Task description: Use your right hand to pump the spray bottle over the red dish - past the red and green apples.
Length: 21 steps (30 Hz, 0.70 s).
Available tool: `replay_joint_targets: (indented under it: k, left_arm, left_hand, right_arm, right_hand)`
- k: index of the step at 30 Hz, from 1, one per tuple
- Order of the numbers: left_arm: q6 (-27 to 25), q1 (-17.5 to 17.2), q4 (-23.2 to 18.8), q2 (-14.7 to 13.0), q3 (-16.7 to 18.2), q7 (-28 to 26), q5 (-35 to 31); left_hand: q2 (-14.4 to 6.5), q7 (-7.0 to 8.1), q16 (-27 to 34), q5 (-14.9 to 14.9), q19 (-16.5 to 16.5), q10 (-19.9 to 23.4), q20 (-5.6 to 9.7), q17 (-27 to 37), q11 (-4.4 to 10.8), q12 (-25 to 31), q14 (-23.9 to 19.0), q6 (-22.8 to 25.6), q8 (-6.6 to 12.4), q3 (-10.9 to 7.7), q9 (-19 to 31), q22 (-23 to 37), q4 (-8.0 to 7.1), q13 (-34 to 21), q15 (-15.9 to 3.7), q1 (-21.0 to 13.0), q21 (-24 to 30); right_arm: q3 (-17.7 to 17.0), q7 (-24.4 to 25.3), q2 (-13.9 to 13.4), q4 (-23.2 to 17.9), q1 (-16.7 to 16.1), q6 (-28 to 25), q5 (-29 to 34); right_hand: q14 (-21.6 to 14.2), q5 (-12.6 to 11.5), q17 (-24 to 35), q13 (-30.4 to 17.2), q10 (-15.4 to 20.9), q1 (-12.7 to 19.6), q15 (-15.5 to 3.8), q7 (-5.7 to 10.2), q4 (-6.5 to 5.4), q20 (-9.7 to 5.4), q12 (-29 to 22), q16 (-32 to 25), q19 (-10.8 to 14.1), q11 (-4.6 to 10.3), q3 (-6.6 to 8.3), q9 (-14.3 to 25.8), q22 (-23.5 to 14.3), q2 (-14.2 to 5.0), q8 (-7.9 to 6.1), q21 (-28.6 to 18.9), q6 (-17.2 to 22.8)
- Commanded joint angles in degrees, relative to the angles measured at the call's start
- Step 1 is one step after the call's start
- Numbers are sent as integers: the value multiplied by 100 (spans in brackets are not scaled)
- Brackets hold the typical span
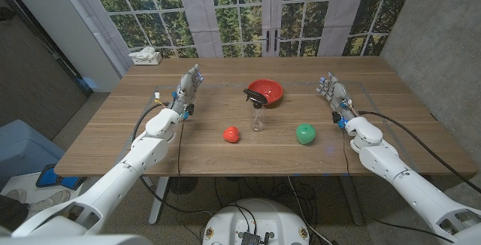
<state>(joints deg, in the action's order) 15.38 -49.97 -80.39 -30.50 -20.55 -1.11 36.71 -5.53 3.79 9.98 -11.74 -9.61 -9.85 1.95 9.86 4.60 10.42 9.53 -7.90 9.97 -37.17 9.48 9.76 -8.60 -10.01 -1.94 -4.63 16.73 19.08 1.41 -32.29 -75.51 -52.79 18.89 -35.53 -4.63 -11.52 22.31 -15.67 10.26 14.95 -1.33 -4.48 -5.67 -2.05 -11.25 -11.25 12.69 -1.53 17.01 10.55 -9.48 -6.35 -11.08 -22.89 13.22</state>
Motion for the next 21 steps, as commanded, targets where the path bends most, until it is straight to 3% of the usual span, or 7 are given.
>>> replay_joint_targets:
  k: [1,21]
  left_arm:
    - [-14,-112,-168,-84,46,30,54]
    - [37,-186,-232,-133,107,64,101]
  left_hand:
    - [-459,28,40,-28,-211,-508,559,-4,12,53,719,-23,37,1,27,10,43,-11,-426,-29,14]
    - [-438,45,43,-29,-115,-445,541,-13,8,67,662,10,48,-23,26,11,102,-10,-421,-27,-9]
  right_arm:
    - [70,539,-175,-381,-302,278,722]
    - [264,1061,-407,-942,-546,125,1640]
  right_hand:
    - [-76,18,-24,12,61,-29,3,-1,59,19,-29,-30,92,7,-12,7,-18,86,-35,20,53]
    - [-161,37,-145,100,97,-103,-40,47,109,32,-18,-38,209,72,-32,9,-23,125,-43,88,128]
